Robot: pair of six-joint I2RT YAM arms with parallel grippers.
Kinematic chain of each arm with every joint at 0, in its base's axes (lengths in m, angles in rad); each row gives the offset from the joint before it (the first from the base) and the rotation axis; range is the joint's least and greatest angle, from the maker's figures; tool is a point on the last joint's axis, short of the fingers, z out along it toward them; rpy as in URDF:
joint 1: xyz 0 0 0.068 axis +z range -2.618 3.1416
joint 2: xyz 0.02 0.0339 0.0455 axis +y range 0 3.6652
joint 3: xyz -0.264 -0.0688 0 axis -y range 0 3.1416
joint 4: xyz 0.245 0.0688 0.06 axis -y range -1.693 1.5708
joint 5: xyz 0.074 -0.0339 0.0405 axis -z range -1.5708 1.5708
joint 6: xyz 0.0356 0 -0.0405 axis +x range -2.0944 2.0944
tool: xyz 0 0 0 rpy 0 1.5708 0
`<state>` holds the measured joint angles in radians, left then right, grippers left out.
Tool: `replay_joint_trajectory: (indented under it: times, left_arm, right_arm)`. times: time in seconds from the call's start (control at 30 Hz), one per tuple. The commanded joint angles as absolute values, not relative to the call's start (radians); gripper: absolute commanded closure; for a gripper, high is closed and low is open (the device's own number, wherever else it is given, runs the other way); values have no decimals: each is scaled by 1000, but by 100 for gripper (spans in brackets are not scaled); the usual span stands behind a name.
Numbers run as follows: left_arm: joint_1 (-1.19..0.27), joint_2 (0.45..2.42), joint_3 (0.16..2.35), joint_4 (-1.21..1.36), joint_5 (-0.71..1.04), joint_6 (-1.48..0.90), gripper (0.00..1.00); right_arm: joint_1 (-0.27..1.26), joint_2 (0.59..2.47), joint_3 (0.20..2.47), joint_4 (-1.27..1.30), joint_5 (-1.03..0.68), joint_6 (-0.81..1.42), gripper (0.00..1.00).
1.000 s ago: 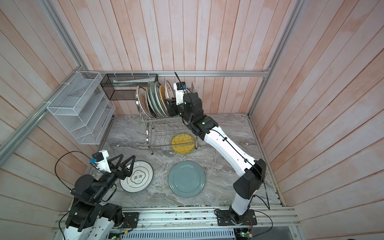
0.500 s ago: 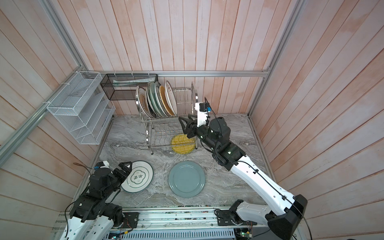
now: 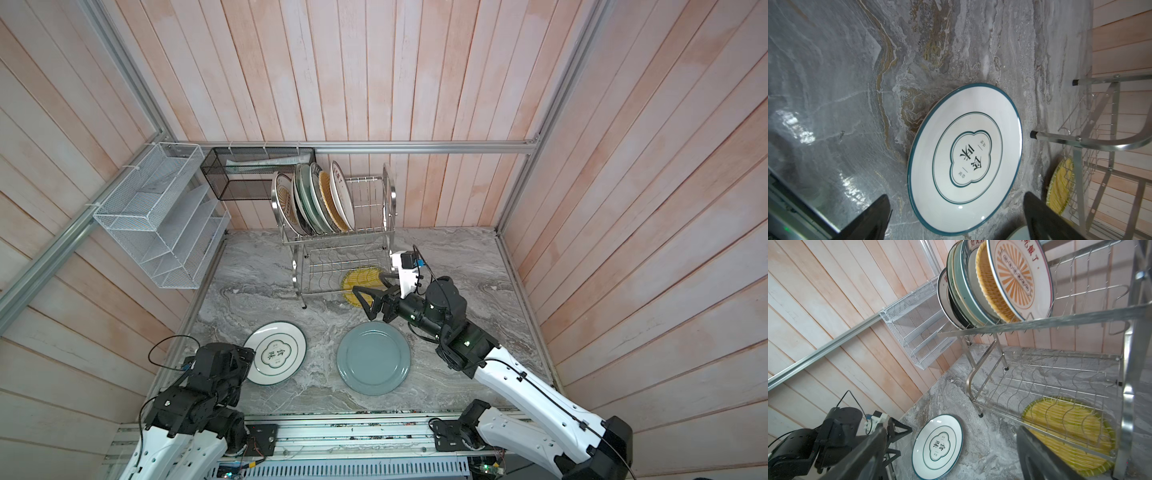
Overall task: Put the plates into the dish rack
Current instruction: 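Open the right gripper and pull it back from the rack, then lower the left gripper to the white teal-rimmed plate rim while the right gripper hovers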
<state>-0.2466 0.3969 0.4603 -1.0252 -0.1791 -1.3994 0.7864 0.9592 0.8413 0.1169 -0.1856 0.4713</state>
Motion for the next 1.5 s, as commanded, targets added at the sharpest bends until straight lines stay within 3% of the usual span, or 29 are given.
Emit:
replay_joint_trajectory:
  times: [0.0,0.27,0.93,1.13,1.37,1.47]
  left_arm:
    - [-243,389,419,-974,-166,-1374,0]
    - [-243,357,300,-809,-61,-1318,0]
    - [-244,423,201,-663,50,-1334,4]
    - [-243,414,168,-624,104,-1370,12]
    - [-243,350,115,-620,132,-1449,35]
    - [-243,342,109,-640,133,-1460,37]
  right_arm:
    - [799,977,808,142,-220,511,2]
    - [817,1037,749,196,-302,574,2]
    - [827,1028,684,235,-265,610,2]
    - [824,1035,680,203,-202,656,2]
    - [824,1002,616,273,-113,617,2]
    - [824,975,590,289,-59,615,2]
